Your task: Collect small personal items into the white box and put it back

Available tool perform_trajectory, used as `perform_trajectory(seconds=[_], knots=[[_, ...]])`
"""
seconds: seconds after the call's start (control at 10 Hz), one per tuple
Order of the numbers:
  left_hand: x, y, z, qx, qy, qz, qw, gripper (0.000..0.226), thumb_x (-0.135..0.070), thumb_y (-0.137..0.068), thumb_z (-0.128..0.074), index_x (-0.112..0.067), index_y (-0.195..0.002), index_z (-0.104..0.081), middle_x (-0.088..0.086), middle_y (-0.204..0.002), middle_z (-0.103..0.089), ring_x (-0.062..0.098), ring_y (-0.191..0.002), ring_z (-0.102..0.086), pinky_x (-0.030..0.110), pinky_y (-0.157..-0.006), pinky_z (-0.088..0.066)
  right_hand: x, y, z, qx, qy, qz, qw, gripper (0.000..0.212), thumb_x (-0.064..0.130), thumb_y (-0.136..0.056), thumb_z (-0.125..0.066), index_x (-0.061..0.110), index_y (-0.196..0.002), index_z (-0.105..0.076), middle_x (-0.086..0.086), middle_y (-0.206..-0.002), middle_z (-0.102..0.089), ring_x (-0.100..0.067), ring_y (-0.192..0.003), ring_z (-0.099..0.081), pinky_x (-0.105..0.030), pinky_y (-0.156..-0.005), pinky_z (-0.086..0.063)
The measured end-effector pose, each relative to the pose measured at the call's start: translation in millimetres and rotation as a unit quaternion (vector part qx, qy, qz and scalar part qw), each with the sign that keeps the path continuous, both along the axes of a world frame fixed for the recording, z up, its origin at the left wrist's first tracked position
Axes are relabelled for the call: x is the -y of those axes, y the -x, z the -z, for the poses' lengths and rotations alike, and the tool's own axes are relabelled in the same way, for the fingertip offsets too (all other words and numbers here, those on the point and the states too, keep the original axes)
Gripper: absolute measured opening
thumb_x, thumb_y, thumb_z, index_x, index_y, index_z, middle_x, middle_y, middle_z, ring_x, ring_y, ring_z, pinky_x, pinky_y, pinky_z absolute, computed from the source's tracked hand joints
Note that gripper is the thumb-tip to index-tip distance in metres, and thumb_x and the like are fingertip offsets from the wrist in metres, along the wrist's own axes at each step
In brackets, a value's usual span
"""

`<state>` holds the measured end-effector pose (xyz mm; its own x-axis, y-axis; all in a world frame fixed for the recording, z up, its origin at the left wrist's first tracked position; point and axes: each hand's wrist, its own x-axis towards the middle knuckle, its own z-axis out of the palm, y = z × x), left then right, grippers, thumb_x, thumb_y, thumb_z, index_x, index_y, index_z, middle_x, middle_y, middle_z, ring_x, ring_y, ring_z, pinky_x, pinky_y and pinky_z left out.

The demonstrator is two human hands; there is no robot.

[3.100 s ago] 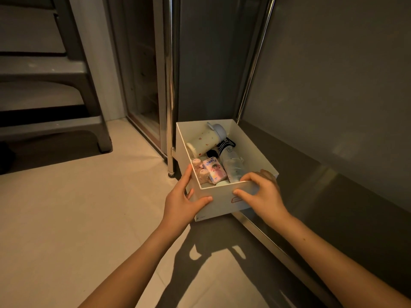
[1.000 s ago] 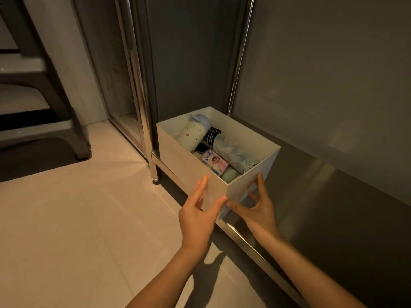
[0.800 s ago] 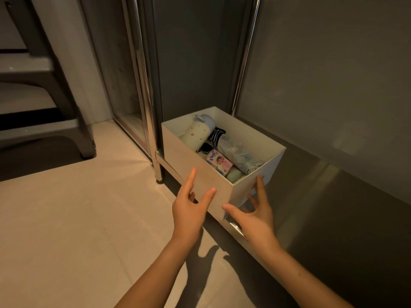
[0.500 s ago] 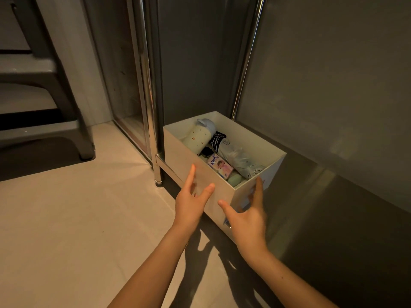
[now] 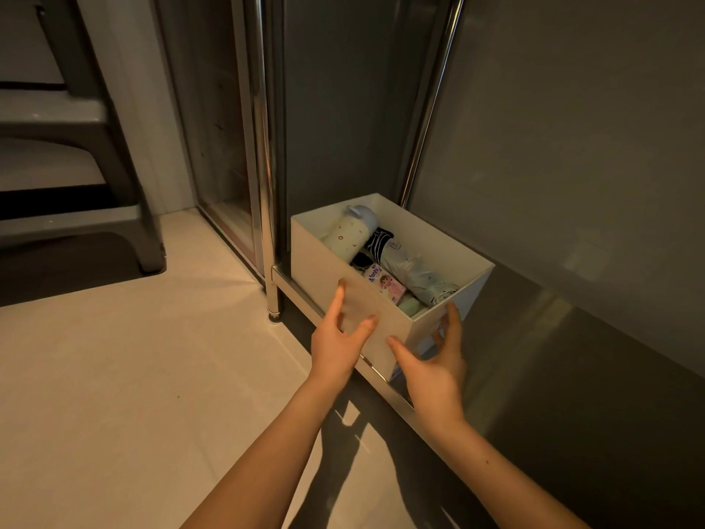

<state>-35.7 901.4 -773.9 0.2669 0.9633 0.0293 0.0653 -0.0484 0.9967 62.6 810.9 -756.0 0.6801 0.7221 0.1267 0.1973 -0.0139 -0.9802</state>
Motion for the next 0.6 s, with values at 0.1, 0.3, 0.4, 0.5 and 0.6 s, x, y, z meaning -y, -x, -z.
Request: perform_trajectory(seconds=[0.1,0.3,0.4,0.5,0.6], knots=[[0.9,-1.8,1.4,0.01,-0.001,-0.005,1.0,0.078,-0.027,-0.083,-0.07,-0.04,-0.144,-0.024,-0.004,-0.139,-0.046,0.009,-0.128,-0.039,0.023,-0.103,-0.032,1.1,-1.5,-0.4,-0.002,0.001,0.002,1.0,0.096,0.013,-0.071,-0.081,0.038,-0.145,-0.024,-0.001,-0.143,-0.038,0.003,-0.101,-0.043,0.004,-0.061,-0.041],[7.6,-9.5,0.9,0.025,0.002,-0.025,0.999,0.074,-0.024,-0.085,-0.067,-0.035,-0.145,-0.026,-0.017,-0.117,-0.044,-0.002,-0.111,-0.04,0.015,-0.095,-0.033,2.5,-6.0,1.5,-0.008,-0.009,0.006,1.0,0.096,0.011,-0.07,-0.081,0.038,-0.145,-0.026,0.0,-0.144,-0.038,-0.001,-0.112,-0.04,0.003,-0.064,-0.042],[9.0,-9.3,-2.1,0.017,0.004,-0.018,1.0,0.074,-0.024,-0.085,-0.067,-0.034,-0.146,-0.025,-0.019,-0.116,-0.042,-0.002,-0.111,-0.039,0.016,-0.096,-0.033,4.2,-6.9,-0.2,-0.015,-0.018,0.002,1.0,0.097,0.009,-0.07,-0.081,0.037,-0.145,-0.026,0.001,-0.144,-0.038,0.0,-0.112,-0.04,0.003,-0.064,-0.042],[7.7,-2.7,-2.9,0.009,-0.002,-0.013,1.0,0.072,-0.023,-0.084,-0.068,-0.032,-0.145,-0.03,-0.021,-0.119,-0.043,0.001,-0.116,-0.043,0.021,-0.1,-0.036,3.3,-6.4,0.6,-0.018,-0.011,-0.007,1.0,0.096,0.011,-0.072,-0.08,0.038,-0.145,-0.024,0.002,-0.144,-0.037,0.0,-0.113,-0.039,0.002,-0.065,-0.042],[17.2,13.3,-20.6,-0.015,-0.026,-0.02,0.999,0.059,-0.02,-0.084,-0.07,-0.028,-0.137,-0.045,-0.016,-0.124,-0.051,0.004,-0.12,-0.049,0.024,-0.102,-0.04,13.3,-0.7,-14.2,-0.016,0.019,-0.009,1.0,0.09,0.014,-0.075,-0.078,0.04,-0.144,-0.027,0.007,-0.144,-0.038,-0.001,-0.12,-0.04,-0.002,-0.072,-0.043]])
